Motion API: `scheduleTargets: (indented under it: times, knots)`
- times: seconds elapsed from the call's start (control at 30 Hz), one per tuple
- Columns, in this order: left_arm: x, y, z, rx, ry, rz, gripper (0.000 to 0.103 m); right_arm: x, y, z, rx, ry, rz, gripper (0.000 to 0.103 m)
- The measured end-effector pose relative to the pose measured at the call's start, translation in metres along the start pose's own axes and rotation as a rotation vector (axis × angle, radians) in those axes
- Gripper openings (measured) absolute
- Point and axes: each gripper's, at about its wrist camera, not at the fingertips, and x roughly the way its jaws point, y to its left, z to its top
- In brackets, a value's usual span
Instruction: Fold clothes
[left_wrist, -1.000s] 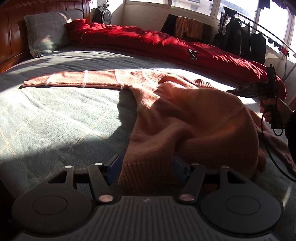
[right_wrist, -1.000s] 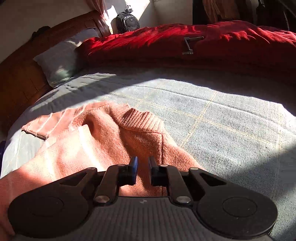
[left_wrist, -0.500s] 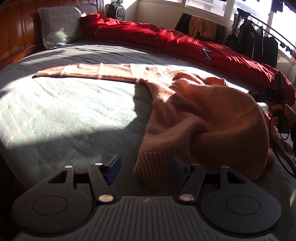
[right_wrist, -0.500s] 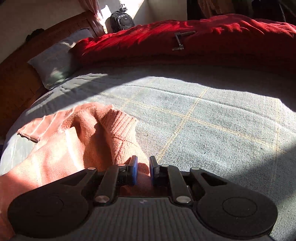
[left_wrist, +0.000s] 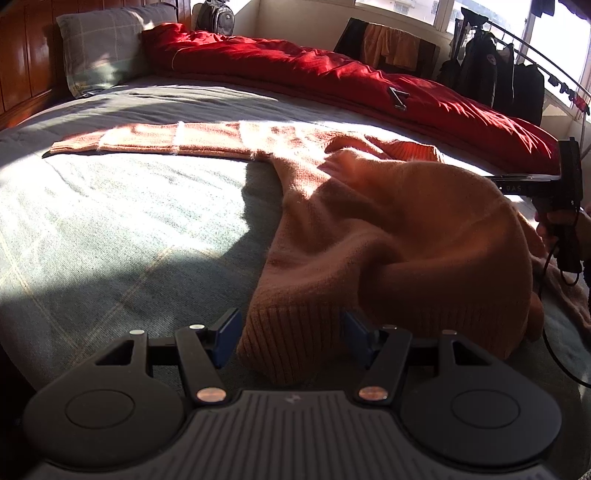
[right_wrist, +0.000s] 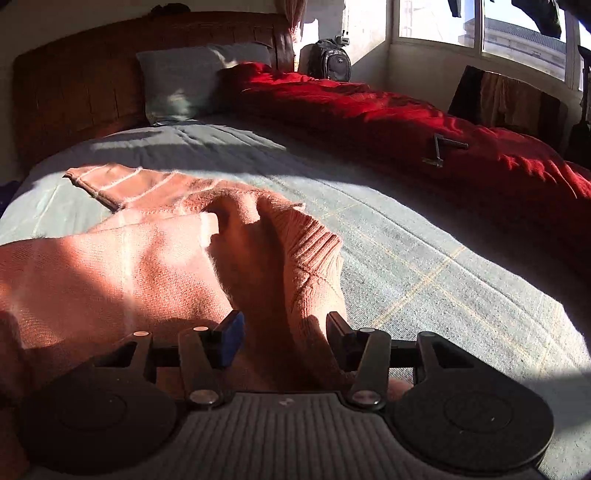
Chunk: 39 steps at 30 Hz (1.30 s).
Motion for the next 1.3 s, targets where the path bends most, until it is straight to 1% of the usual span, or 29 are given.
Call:
scheduleTargets:
  times: [0.07,0.17,0.23,0.33,0.37,0.47,0.6,0.67,0.73,0.83,0.9,0.93,1.0,1.07,1.13,1.23,1.3]
  knots:
    - [-0.002,0.003,-0.001,-0.006,-0.003,0.008,0.062,-0.003,-0.021,0.006,0.077,-0.037,0.005,0.054]
    - [-0.004,0.009,-0.004,-0.026,-0.004,0.019,0.062,0.001,-0.076,0.000,0.335,-0.057,0.002,0.054]
    - [-0.005,0.014,-0.006,-0.040,0.000,0.030,0.062,0.000,-0.103,-0.011,0.467,-0.086,-0.003,0.054]
    - [-0.003,0.017,-0.008,-0.050,0.008,0.034,0.062,0.004,-0.115,-0.023,0.527,-0.067,-0.042,0.054]
    - [-0.001,0.017,-0.008,-0.050,0.012,0.032,0.062,0.007,-0.111,-0.025,0.500,-0.047,-0.043,0.054]
    - [0.003,0.014,-0.008,-0.042,0.021,0.020,0.062,0.017,-0.079,-0.025,0.354,0.013,-0.034,0.054]
    - [0.005,0.007,-0.009,-0.018,0.029,-0.003,0.062,0.028,-0.045,-0.023,0.234,0.062,-0.044,0.054]
    - [0.006,0.007,-0.010,-0.014,0.031,-0.006,0.062,0.032,-0.038,-0.025,0.216,0.077,-0.036,0.054]
    - [0.006,0.009,-0.011,-0.021,0.032,-0.003,0.062,0.032,-0.037,-0.027,0.234,0.078,-0.022,0.054]
    - [0.006,0.012,-0.012,-0.034,0.032,0.004,0.062,0.028,-0.038,-0.027,0.261,0.094,0.045,0.054]
    - [0.008,0.015,-0.012,-0.041,0.036,0.009,0.062,0.024,-0.033,-0.027,0.237,0.112,0.120,0.054]
    - [0.009,0.015,-0.012,-0.043,0.037,0.010,0.062,0.021,-0.025,-0.026,0.194,0.115,0.111,0.054]
    - [0.010,0.015,-0.012,-0.043,0.038,0.006,0.062,0.017,-0.009,-0.023,0.089,0.115,0.054,0.047]
    - [0.011,0.014,-0.012,-0.041,0.038,0.001,0.062,0.011,0.003,-0.019,0.037,0.101,0.024,0.044]
    - [0.011,0.014,-0.012,-0.041,0.039,-0.002,0.062,0.004,0.010,-0.015,0.010,0.087,0.033,0.044]
    - [0.011,0.015,-0.011,-0.042,0.035,-0.005,0.062,-0.002,0.010,-0.013,0.002,0.075,0.038,0.044]
    - [0.011,0.015,-0.011,-0.042,0.032,-0.009,0.062,-0.006,0.006,-0.013,0.015,0.060,0.026,0.044]
